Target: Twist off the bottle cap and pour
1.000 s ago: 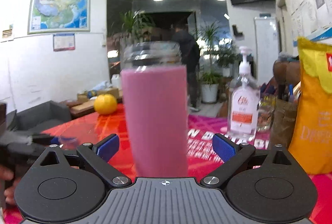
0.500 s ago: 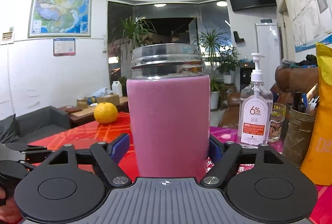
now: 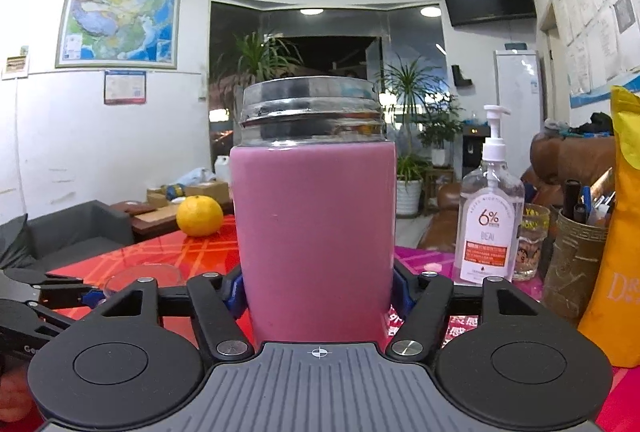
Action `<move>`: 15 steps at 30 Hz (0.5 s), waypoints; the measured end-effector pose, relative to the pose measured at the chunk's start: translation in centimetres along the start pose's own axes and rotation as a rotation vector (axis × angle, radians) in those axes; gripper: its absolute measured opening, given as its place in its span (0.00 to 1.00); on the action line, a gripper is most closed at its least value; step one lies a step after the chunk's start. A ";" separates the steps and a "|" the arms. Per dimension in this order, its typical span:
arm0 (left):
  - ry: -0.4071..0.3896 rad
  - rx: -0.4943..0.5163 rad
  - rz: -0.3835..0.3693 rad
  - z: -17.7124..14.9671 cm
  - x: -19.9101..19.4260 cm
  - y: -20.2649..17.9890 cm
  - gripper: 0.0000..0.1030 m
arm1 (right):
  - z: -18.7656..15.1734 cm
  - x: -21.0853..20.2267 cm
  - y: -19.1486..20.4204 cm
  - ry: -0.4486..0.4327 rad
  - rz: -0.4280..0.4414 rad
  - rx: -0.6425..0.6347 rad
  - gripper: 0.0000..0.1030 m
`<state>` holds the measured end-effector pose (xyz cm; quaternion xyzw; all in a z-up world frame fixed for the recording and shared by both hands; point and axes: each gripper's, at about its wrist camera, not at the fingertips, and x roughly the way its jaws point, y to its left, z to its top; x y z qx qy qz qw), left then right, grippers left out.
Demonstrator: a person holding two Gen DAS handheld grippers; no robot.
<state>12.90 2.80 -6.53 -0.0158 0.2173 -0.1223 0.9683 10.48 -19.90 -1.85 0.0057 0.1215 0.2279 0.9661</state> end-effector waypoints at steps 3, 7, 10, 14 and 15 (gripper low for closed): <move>0.000 -0.001 -0.001 0.0 0.0 0.0 0.67 | 0.0 0.1 -0.1 0.001 0.001 -0.002 0.64; 0.001 -0.002 -0.001 0.0 0.0 -0.1 0.68 | -0.1 0.2 -0.1 0.003 0.002 -0.005 0.64; 0.001 -0.003 -0.002 0.0 -0.1 -0.2 0.68 | -0.1 0.2 -0.2 0.005 0.003 -0.007 0.64; 0.001 -0.004 -0.002 -0.1 -0.1 -0.2 0.68 | -0.2 0.3 -0.3 0.006 0.004 -0.009 0.63; 0.001 -0.004 -0.002 -0.1 -0.1 -0.2 0.68 | -0.2 0.3 -0.3 0.007 0.004 -0.010 0.63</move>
